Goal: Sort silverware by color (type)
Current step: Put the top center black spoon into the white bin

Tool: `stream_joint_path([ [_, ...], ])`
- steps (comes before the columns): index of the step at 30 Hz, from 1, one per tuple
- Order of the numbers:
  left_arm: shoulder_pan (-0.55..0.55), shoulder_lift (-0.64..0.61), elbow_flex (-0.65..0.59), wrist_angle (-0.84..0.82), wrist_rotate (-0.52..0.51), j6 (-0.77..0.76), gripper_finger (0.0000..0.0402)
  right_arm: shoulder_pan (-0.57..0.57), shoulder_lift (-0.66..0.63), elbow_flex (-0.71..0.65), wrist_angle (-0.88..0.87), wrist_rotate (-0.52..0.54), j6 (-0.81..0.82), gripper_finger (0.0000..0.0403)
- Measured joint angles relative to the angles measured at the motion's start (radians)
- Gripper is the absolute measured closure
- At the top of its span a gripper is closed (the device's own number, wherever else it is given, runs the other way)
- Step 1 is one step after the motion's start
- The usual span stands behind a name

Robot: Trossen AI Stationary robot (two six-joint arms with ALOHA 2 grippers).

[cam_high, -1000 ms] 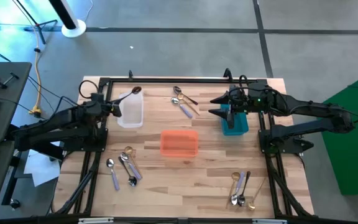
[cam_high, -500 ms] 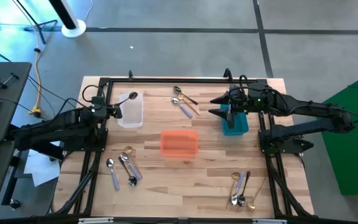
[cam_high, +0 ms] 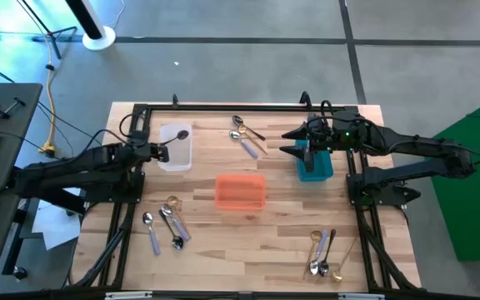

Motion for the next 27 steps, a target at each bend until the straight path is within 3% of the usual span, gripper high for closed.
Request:
stream_joint_path([
  [9, 0.0, 0.113, 0.0, 0.006, 0.002, -0.018, 0.0402, 0.0, 0.0, 0.0, 0.0, 0.0, 0.004, 0.0202],
  [27, 0.0, 0.169, 0.0, 0.012, 0.051, -0.018, 0.0395, 0.0, 0.0, 0.0, 0.0, 0.0, 0.005, 0.0202],
])
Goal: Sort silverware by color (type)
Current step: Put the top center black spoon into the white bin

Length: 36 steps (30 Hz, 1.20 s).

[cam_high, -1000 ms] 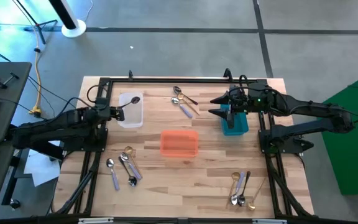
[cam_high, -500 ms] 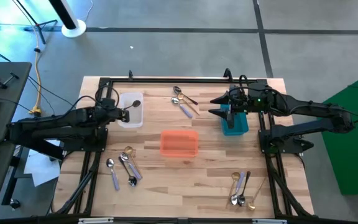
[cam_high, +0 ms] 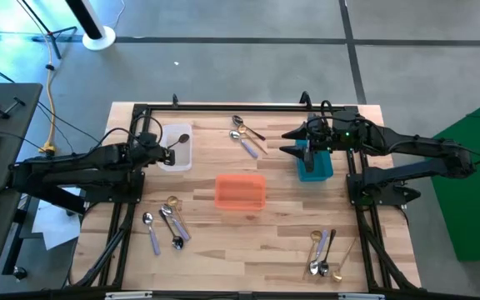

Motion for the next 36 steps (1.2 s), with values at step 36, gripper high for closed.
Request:
stream_joint_path([
  [36, 0.0, 0.255, -0.001, -0.004, 0.206, 0.028, 0.0389, 0.0, 0.046, -0.001, 0.008, 0.0, -0.007, 0.0202],
])
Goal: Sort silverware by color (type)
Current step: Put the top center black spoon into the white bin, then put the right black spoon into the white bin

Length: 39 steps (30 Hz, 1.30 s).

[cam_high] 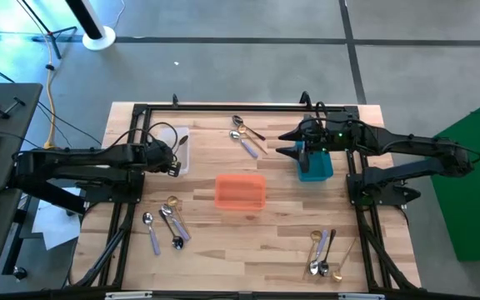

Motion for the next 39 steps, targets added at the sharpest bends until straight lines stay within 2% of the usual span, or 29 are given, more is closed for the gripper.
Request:
stream_joint_path([
  [11, 0.0, 0.002, 0.0, 0.0, 0.002, 0.009, 0.0384, 0.0, 0.0, 0.0, 0.0, 0.0, 0.0, 0.0202],
  [34, 0.0, 0.003, 0.0, -0.004, -0.001, 0.025, 0.0336, 0.0, 0.0, 0.0, 0.0, 0.0, 0.0, 0.0202],
  [39, 0.0, 0.003, 0.0, -0.004, -0.002, 0.026, 0.0315, 0.0, 0.0, 0.0, 0.0, 0.0, 0.0, 0.0202],
])
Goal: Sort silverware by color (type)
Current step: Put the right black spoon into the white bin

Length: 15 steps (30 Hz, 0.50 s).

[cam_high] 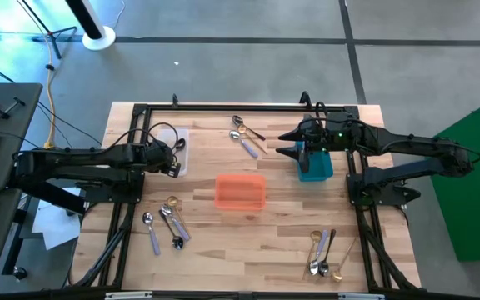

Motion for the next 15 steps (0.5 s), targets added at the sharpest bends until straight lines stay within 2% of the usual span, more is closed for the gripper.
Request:
stream_joint_path([
  [8, 0.0, 0.0, 0.0, 0.0, -0.002, 0.002, 0.027, 0.0, 0.0, 0.0, 0.0, 0.0, 0.0, 0.0202],
  [15, 0.0, 0.0, 0.0, 0.0, -0.002, 0.001, 0.0256, 0.0, 0.0, 0.0, 0.0, 0.0, 0.0, 0.0202],
])
